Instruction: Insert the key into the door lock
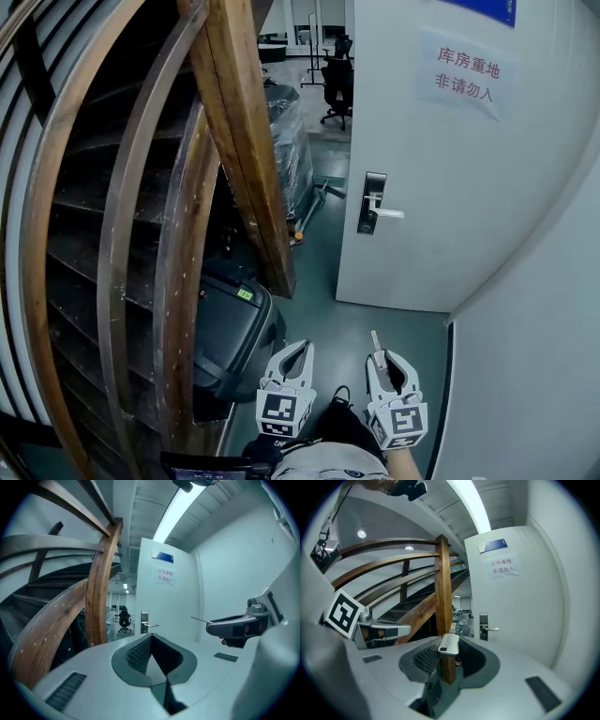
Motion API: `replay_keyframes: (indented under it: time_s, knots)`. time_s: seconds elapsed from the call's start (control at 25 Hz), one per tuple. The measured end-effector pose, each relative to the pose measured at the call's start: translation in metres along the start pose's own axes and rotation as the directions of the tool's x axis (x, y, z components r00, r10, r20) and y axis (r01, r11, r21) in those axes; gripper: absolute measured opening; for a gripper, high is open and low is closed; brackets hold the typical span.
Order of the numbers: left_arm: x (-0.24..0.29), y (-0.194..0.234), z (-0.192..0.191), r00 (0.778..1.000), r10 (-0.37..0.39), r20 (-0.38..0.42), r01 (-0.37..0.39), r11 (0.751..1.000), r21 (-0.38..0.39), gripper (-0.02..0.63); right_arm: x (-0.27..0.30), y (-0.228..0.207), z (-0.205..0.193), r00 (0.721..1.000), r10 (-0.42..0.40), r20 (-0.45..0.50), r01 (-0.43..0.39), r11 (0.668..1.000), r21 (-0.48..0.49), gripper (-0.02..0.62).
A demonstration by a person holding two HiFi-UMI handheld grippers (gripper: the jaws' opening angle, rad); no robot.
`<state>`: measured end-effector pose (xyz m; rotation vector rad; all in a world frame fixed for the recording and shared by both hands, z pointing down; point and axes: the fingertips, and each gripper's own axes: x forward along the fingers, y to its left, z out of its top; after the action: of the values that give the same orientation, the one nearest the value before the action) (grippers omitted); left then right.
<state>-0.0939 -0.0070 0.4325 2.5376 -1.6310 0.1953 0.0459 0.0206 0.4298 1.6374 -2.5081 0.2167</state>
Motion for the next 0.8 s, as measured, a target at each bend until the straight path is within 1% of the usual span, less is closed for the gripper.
replay_keyframes:
  time_s: [0.24, 0.44, 0.6, 0.8]
  knots:
    - [0.082, 0.001, 0.024, 1.000, 0.020, 0.011, -0.020, 1.000, -0.004, 0.002, 0.056, -0.052, 0.024, 0.999, 0.044, 0.020, -0.044, 0.999, 0.007, 0.118]
    - [0.132, -0.012, 0.035, 1.000, -0.003, 0.009, 0.003, 1.000, 0.001, 0.002, 0.086, -0.086, 0.033, 0.998, 0.056, 0.022, -0.056, 0.998, 0.011, 0.118]
    - [0.158, -0.016, 0.028, 1.000, -0.019, -0.020, 0.019, 1.000, 0.013, 0.002, 0.111, -0.102, 0.024, 0.999, 0.051, -0.013, -0.051, 0.999, 0.011, 0.118]
    - [0.189, -0.008, 0.016, 1.000, 0.001, -0.031, -0.002, 1.000, -0.011, 0.002, 0.148, -0.122, 0.003, 0.997, 0.016, -0.076, -0.014, 0.999, 0.035, 0.118]
